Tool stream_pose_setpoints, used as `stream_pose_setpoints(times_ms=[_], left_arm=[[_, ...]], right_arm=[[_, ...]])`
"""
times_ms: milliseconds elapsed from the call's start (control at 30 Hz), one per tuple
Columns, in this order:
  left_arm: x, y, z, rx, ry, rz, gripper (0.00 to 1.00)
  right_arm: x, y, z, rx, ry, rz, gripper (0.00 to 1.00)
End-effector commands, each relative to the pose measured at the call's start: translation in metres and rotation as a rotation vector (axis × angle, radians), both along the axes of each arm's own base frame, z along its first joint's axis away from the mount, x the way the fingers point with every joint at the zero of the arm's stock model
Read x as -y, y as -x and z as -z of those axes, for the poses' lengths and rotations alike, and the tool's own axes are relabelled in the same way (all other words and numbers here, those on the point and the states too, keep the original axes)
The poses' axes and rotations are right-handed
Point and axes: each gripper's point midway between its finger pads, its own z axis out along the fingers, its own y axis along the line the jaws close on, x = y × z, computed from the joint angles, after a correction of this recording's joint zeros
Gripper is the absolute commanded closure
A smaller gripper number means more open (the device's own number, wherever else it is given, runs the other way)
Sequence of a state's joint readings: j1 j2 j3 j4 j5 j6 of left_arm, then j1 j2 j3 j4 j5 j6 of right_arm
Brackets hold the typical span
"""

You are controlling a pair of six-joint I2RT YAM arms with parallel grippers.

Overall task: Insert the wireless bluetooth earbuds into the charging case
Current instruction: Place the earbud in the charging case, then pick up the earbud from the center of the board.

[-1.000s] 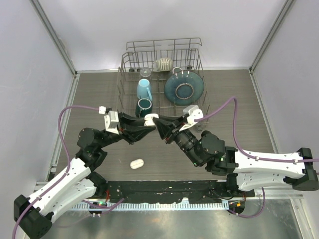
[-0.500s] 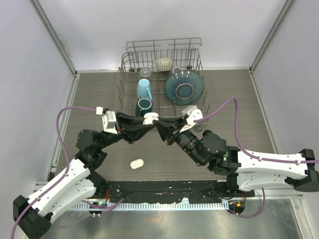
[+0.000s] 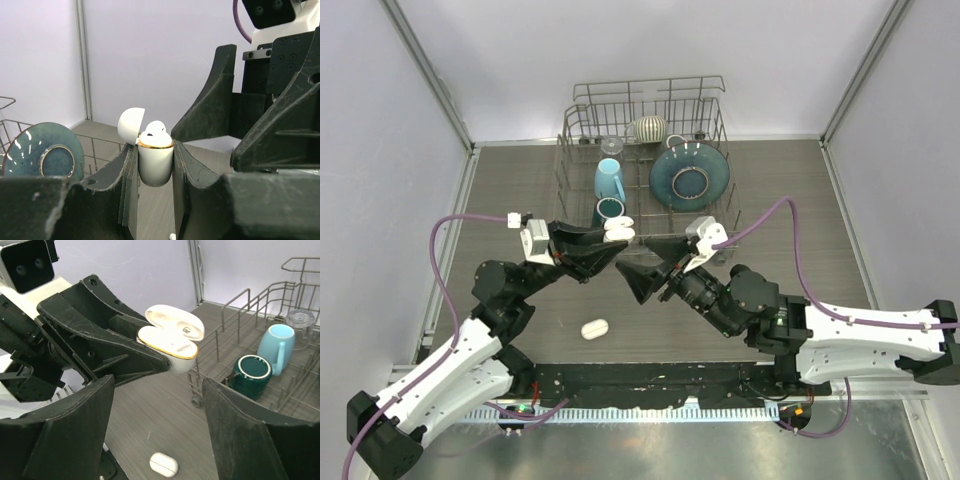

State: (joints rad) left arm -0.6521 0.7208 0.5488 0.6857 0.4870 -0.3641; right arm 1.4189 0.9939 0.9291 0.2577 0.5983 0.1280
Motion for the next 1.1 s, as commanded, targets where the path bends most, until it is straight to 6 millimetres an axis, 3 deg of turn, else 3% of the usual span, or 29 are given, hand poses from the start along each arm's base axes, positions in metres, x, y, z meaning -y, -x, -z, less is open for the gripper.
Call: stream_pose_setpoints(times_ms=[0,67,100,200,233,300,333,400,433,600,700,800,967,1067], left_arm=[[-0.007,-0.003,-0.017,0.055,0.05,-0.045,1.0],[-0.007,-0.004,-0.012,0.052,0.029,-0.052,1.0],[-0.007,-0.004,-0.01,0.049,0.021,-0.053,1.0],[-0.009,-0.004,-0.003,0.044,-0.005,-0.067,1.0],[-0.009,-0.004,-0.001,0.038,-0.013,-0.072,1.0],[-0.012,-0.002,0.001,0.043,-0.022,-0.077,1.0],[-0.012,-0.001,0.001,0.044,-0.025,-0.075,1.0],[-0.014,0.002,0.002,0.045,-0.03,-0.076,1.0],[-0.014,0.003,0.003,0.045,-0.032,-0.073,1.0],[-0.014,0.009,0.002,0.042,-0.037,-0.048,1.0],[-0.015,0.013,0.0,0.044,-0.029,-0.04,1.0],[-0.017,0.015,-0.002,0.05,-0.026,-0.036,1.0],[-0.02,0.019,-0.002,0.052,-0.025,-0.038,1.0],[-0.021,0.019,0.0,0.053,-0.029,-0.049,1.0]], right_arm=[[0.042,0.0,-0.05,-0.028,-0.157,0.045,0.21],[0.058,-0.002,-0.056,-0.029,-0.167,0.075,0.18],[0.077,-0.004,-0.063,-0.032,-0.196,0.107,0.18],[0.114,-0.013,-0.053,-0.07,-0.16,0.215,0.18],[0.131,-0.022,-0.026,-0.101,-0.053,0.317,0.18],[0.148,-0.027,0.001,-0.174,0.004,0.411,0.19],[0.16,-0.028,0.033,-0.201,0.133,0.465,0.24],[0.158,-0.023,0.071,-0.314,0.158,0.48,0.27],[0.161,-0.02,0.102,-0.343,0.278,0.496,0.28],[0.14,0.001,0.185,-0.557,0.414,0.412,0.28],[0.145,-0.001,0.238,-0.683,0.585,0.404,0.29],[0.152,-0.012,0.277,-0.812,0.644,0.402,0.33],[0.147,-0.032,0.301,-0.85,0.709,0.362,0.33],[0.134,-0.035,0.315,-0.874,0.726,0.305,0.31]])
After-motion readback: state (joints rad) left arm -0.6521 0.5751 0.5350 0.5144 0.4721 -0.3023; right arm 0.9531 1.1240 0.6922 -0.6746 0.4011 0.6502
